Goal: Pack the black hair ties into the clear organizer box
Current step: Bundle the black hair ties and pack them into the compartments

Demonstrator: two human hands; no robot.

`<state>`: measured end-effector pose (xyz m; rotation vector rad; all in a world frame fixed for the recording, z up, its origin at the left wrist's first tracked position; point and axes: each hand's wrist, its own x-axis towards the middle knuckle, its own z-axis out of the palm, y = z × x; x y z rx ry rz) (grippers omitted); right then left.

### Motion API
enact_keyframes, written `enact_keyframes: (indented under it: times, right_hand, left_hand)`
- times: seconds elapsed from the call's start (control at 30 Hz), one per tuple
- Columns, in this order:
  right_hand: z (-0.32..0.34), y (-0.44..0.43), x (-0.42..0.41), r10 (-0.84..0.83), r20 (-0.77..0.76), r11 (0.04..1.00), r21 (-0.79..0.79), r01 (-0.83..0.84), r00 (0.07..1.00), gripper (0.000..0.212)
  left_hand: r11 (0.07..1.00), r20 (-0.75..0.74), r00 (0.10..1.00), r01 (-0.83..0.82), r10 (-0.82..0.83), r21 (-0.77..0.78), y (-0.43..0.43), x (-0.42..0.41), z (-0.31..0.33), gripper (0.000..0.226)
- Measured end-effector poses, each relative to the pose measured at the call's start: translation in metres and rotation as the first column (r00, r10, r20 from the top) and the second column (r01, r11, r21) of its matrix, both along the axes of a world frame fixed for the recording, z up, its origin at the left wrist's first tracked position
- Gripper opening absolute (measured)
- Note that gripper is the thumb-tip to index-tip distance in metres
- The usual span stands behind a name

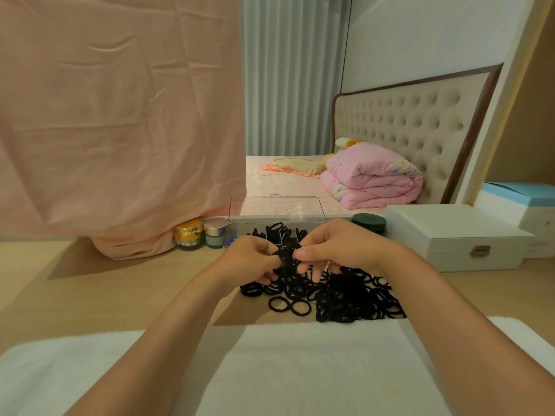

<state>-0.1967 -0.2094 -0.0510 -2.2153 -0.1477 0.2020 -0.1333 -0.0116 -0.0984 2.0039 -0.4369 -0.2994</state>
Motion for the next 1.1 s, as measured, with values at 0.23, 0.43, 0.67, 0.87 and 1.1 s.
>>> enact_keyframes:
  times: [0.23,0.43,0.67,0.87,1.1]
  right_hand:
    - [-0.008,0.004,0.005,-0.102,0.021,0.993,-0.058,0.103,0.995,0.016]
    - [-0.015,0.013,0.010,-0.148,0.053,0.980,-0.127,0.154,0.988,0.017]
    - [-0.026,0.008,0.018,-0.114,0.191,0.925,-0.338,0.174,0.975,0.013]
    - [-0.050,0.022,0.025,-0.011,0.103,0.663,-0.744,0.085,0.995,0.034]
    - [-0.054,0.024,0.028,-0.008,0.069,0.742,-0.668,0.052,0.998,0.021]
  left_hand:
    - [0.958,-0.235,0.951,0.139,-0.199,-0.250,0.002,-0.001,0.005,0.026]
    - [0.965,-0.225,0.958,0.124,-0.177,-0.231,0.002,-0.002,0.007,0.036]
    - [0.993,-0.100,0.993,-0.067,0.057,-0.099,0.024,0.015,0.007,0.011]
    - [0.996,-0.025,0.997,-0.076,0.074,-0.045,0.032,0.020,0.007,0.007]
    - [0.997,0.026,0.997,-0.078,0.078,-0.008,0.028,0.016,0.005,0.006]
